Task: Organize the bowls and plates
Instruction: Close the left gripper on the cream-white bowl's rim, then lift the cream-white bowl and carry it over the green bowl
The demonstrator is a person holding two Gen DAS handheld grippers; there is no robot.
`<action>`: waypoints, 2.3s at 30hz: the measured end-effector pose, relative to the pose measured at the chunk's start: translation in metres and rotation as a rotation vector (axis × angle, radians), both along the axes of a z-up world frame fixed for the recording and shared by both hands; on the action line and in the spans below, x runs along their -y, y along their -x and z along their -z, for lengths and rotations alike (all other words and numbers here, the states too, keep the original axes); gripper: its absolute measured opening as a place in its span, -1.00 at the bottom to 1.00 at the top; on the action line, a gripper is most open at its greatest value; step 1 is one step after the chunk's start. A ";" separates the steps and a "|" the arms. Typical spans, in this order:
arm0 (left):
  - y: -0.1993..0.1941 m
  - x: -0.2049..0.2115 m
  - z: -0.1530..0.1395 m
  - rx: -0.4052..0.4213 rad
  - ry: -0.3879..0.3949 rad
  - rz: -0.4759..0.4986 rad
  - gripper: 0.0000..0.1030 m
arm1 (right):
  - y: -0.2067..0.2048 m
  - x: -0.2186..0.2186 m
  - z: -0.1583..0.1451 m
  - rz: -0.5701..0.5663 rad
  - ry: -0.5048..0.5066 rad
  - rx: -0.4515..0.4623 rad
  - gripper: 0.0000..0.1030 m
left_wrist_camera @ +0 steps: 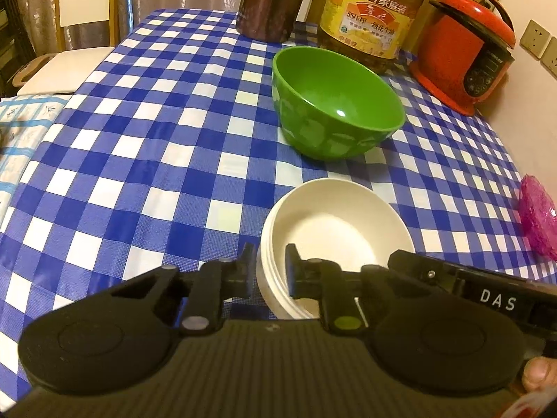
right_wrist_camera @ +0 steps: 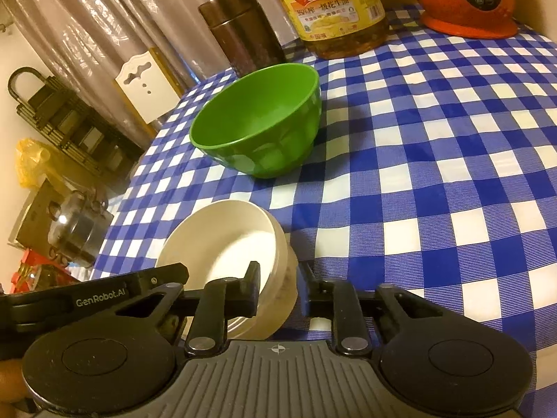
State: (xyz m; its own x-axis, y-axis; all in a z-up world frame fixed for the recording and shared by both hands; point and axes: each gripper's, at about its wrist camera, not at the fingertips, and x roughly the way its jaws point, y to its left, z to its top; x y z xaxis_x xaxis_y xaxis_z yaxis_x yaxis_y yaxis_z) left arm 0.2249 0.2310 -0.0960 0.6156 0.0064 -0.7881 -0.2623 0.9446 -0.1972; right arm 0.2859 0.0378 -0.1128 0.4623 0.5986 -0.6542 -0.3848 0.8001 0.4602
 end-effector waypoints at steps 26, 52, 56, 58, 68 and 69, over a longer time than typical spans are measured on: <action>0.006 0.004 -0.014 0.051 0.025 0.018 -0.79 | 0.007 0.010 -0.014 0.031 -0.008 0.022 -0.72; -0.020 0.022 -0.070 0.222 0.023 0.022 -0.78 | -0.016 0.027 -0.083 0.057 -0.007 0.160 -0.74; -0.037 0.019 -0.077 0.248 0.024 0.020 -0.78 | -0.032 0.024 -0.092 0.059 0.000 0.185 -0.74; -0.047 0.017 -0.079 0.259 0.027 0.018 -0.78 | -0.040 0.021 -0.095 0.058 0.005 0.198 -0.74; -0.090 0.001 -0.078 0.273 0.033 0.002 -0.79 | -0.084 0.008 -0.092 0.056 0.009 0.201 -0.75; -0.093 -0.001 -0.077 0.278 0.034 -0.002 -0.79 | -0.088 0.005 -0.092 0.054 0.012 0.205 -0.75</action>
State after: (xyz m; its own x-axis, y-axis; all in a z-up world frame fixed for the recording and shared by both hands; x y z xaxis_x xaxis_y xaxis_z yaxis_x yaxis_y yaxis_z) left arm 0.3179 0.2321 -0.0191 0.8081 -0.0159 -0.5889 -0.1952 0.9359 -0.2932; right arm 0.3741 0.0324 -0.0208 0.6175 0.5621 -0.5503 -0.4257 0.8270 0.3671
